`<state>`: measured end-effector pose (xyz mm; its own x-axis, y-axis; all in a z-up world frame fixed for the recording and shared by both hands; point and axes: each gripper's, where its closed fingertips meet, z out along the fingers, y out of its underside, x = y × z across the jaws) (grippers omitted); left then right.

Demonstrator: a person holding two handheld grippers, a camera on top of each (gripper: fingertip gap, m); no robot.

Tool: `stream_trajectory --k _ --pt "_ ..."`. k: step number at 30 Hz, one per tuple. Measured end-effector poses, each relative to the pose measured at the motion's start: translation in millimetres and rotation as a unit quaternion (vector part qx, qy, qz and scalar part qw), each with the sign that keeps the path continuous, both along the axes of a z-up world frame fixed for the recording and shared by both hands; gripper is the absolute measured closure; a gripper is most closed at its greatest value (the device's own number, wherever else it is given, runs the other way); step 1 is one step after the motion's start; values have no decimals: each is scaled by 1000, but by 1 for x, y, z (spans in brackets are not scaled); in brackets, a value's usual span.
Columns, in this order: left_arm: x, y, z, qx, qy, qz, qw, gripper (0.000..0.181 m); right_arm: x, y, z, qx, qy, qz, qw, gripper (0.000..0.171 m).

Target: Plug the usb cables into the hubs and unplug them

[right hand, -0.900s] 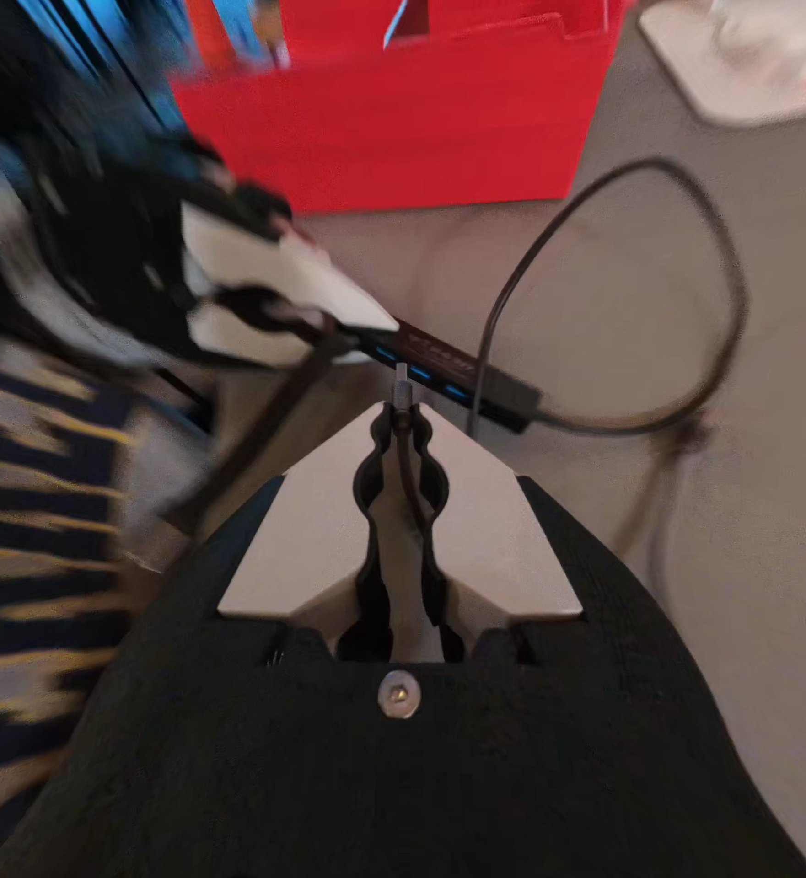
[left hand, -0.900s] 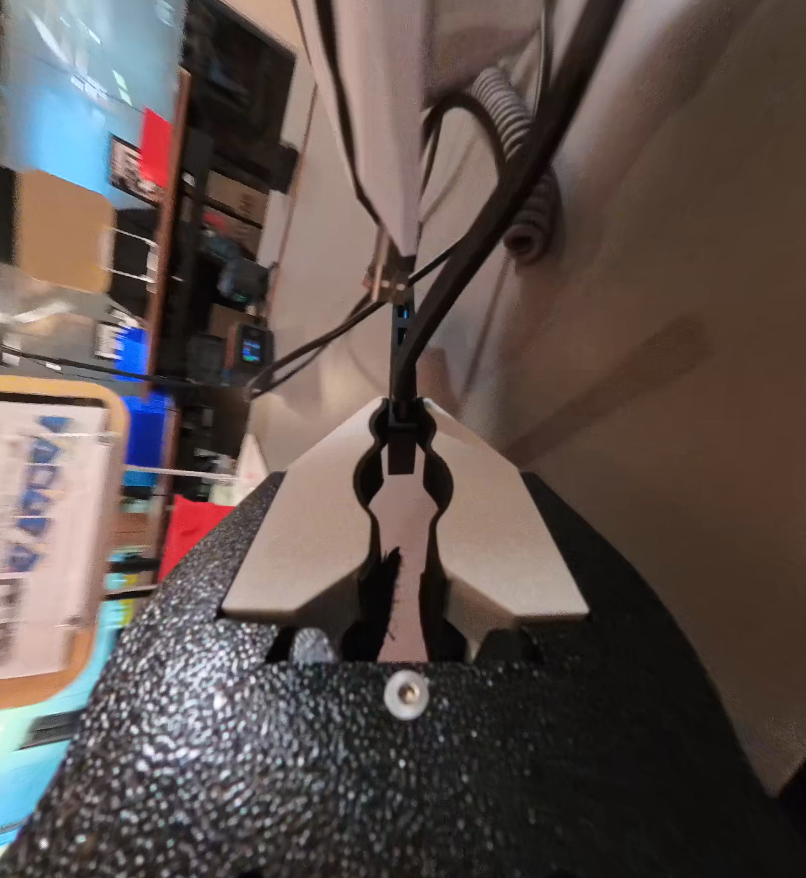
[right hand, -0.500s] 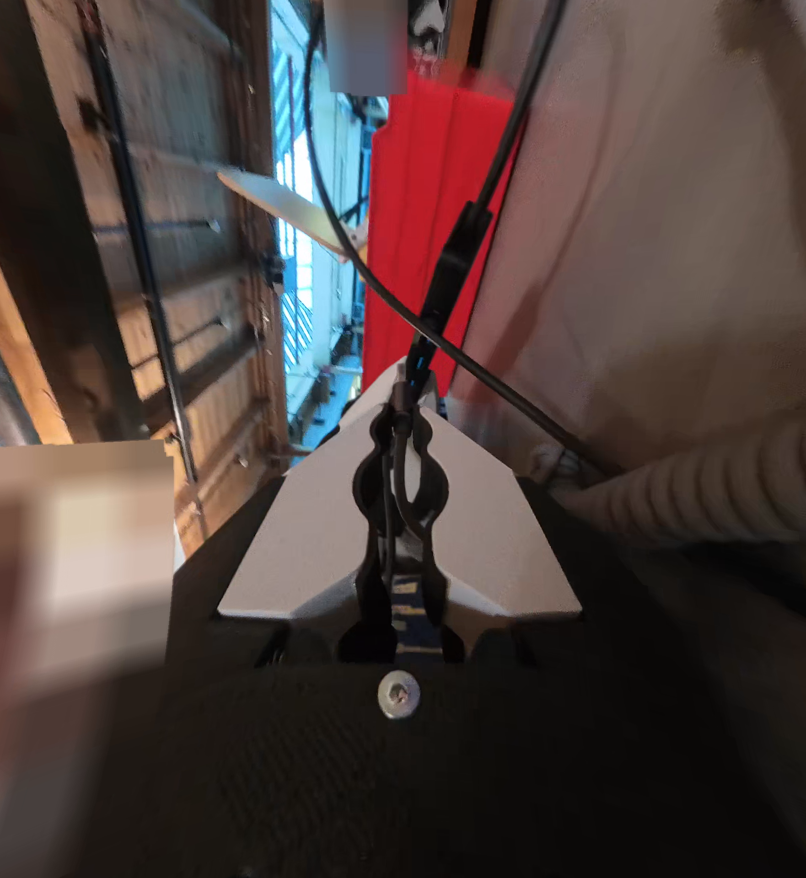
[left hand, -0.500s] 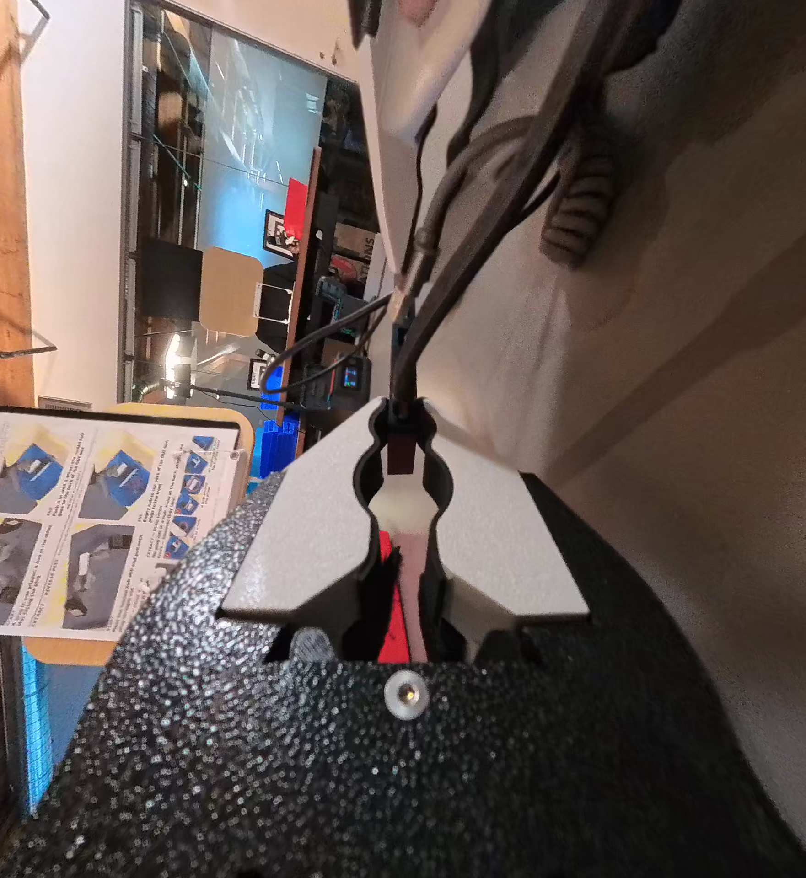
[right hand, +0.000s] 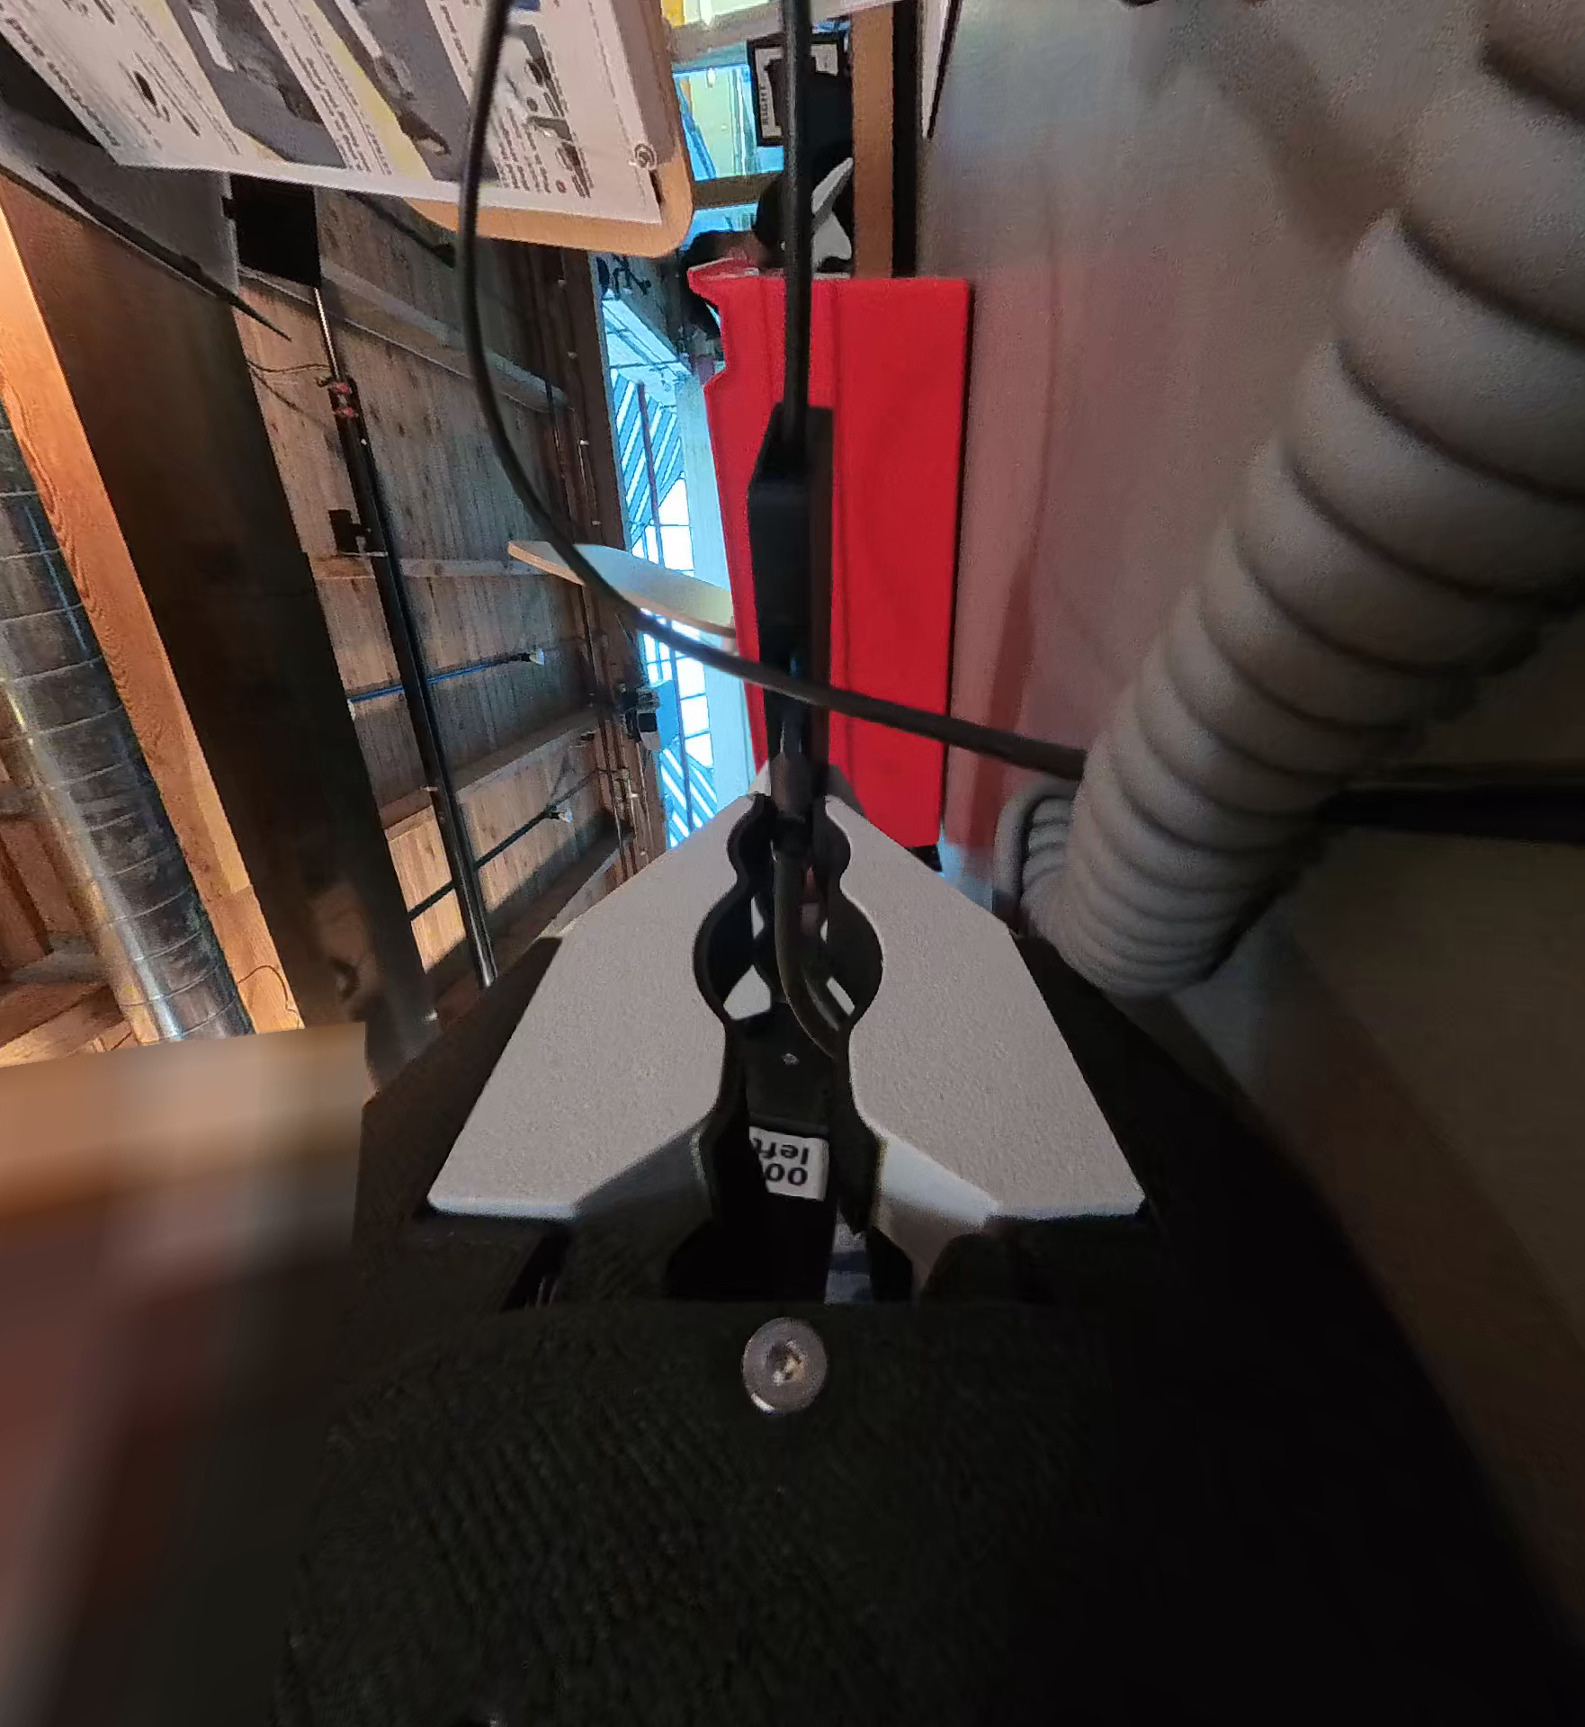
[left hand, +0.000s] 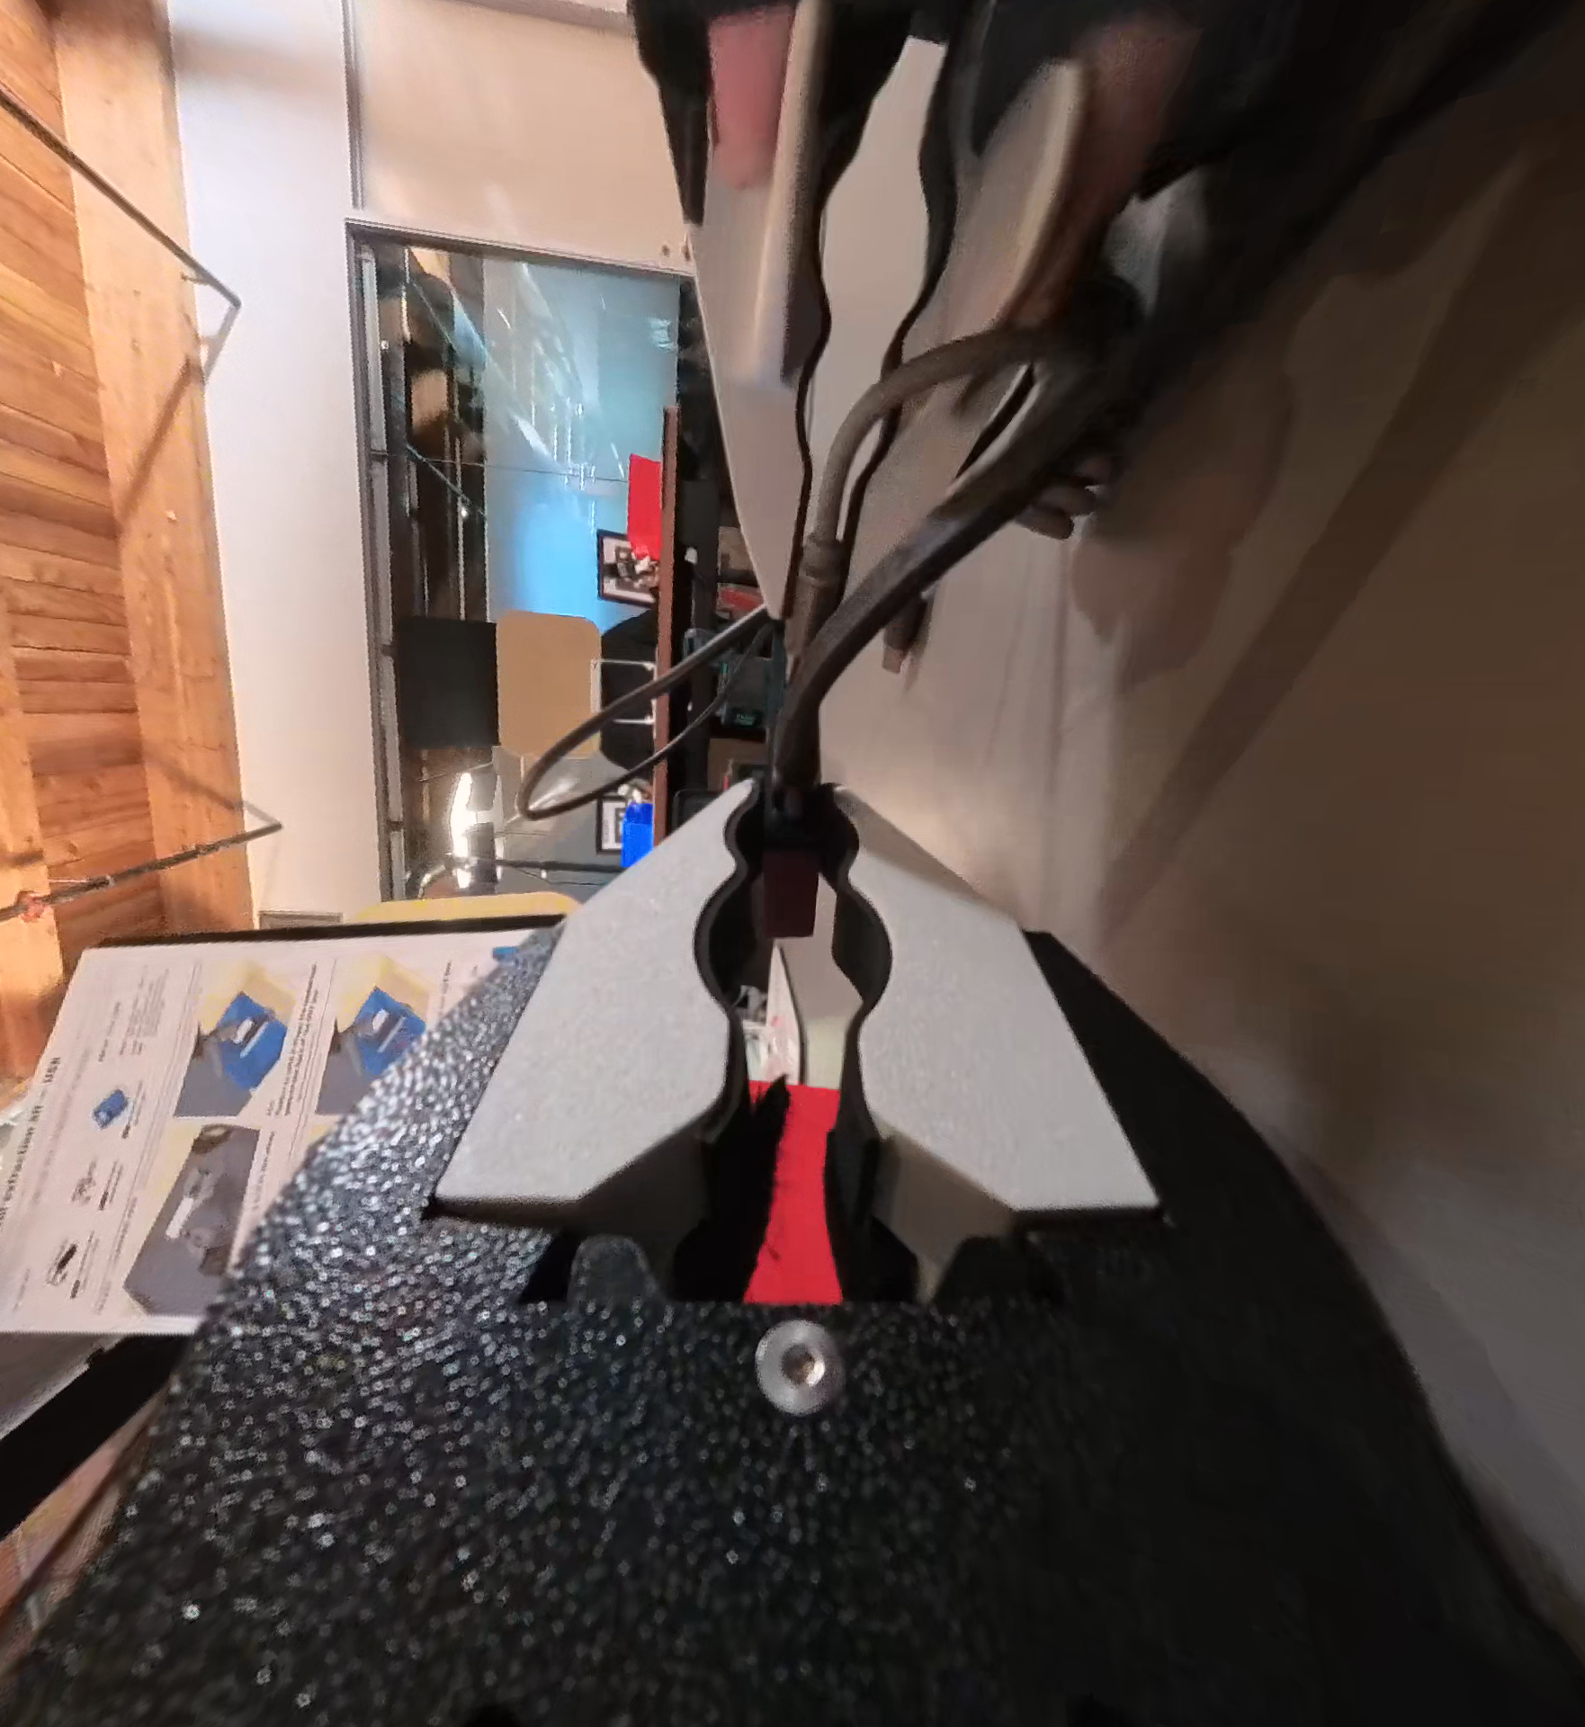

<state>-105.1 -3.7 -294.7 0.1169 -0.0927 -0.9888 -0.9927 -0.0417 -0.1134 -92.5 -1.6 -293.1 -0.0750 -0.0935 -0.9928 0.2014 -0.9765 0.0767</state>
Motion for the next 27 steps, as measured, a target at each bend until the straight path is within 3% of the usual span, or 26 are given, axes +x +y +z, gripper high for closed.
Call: stream_trajectory --k 4,7,14,19,23,27 --pt "4 1 1 1 4 -10 1000 173 -2 2 1 -7 3 -1 1000 165" --pt "33 -8 5 7 18 -81 997 171 -3 4 3 -14 7 -2 1000 165" --pt "40 -7 -2 -37 -24 -114 992 172 -3 1 -5 33 -19 76 996 165" --pt "16 -6 -8 -60 -51 -82 993 150 -7 -2 -5 56 -23 102 993 165" --pt "-6 0 -8 -77 -51 -56 994 143 -8 -3 -4 55 -17 112 992 165" --pt "-2 4 -6 -56 -14 -83 995 171 -9 -3 -2 47 -11 114 992 165"
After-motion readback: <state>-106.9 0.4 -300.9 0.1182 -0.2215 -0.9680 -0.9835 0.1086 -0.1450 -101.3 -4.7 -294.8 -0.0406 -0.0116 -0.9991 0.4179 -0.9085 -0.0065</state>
